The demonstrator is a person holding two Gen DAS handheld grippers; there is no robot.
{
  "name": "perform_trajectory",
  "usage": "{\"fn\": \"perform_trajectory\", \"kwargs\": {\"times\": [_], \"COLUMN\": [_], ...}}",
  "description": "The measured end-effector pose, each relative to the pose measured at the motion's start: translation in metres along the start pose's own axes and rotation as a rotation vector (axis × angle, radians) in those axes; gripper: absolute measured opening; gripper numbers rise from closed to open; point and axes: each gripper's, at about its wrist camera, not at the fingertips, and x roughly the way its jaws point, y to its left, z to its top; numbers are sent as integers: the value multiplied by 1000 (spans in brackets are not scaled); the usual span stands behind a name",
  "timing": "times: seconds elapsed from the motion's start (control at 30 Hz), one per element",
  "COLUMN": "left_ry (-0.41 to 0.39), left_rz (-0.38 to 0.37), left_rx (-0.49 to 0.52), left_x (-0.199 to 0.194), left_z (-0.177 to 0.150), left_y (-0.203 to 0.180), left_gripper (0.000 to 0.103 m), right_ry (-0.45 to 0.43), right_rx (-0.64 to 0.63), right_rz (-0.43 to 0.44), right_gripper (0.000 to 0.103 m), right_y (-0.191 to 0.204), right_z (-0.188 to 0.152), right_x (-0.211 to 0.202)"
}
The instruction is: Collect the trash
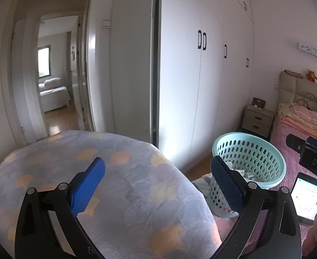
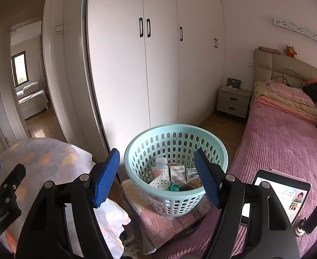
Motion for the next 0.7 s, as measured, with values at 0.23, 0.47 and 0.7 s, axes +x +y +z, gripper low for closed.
{"fn": "perform_trajectory", "kwargs": {"times": [0.23, 0.47, 0.7], "left_ry": [-17, -36, -4], "left_rz": [3, 16, 15], "left_rx": [8, 35, 10], "left_x": [-13, -22, -24], "left_z": [3, 1, -2], "left_y": [-1, -2, 16], "left_gripper": [95, 95, 95], "right_ry": [-15, -22, -30], "right_rx": [-7, -16, -52], "right_rz": [6, 12, 22], "right_gripper": [68, 68, 68], "right_y": [4, 12, 27], "right_z": [0, 0, -2], "right_x": [-11, -17, -19]}}
